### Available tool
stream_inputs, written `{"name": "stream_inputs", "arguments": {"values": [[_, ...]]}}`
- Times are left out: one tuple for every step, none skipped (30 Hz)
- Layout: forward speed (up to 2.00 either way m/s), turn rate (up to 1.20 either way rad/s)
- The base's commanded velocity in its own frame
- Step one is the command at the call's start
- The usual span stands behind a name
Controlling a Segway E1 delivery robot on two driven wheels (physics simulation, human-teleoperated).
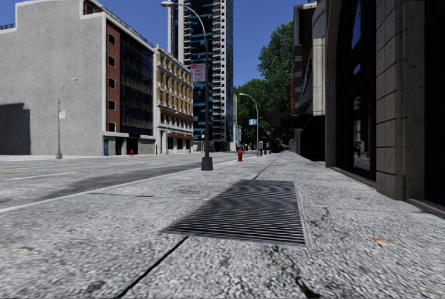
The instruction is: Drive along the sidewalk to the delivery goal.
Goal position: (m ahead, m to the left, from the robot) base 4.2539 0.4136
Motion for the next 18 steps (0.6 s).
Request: {"name": "stream_inputs", "arguments": {"values": [[1.76, 0.0], [1.76, 0.0], [1.76, 0.0], [1.76, 0.0], [1.76, 0.0], [1.76, 0.0], [1.76, 0.0], [1.76, 0.0], [1.76, 0.0], [1.76, 0.0], [1.76, 0.0], [1.8, 0.0], [1.92, 0.0], [1.96, 0.0], [1.97, 0.0], [1.97, 0.0], [1.97, 0.0], [1.97, 0.0]]}}
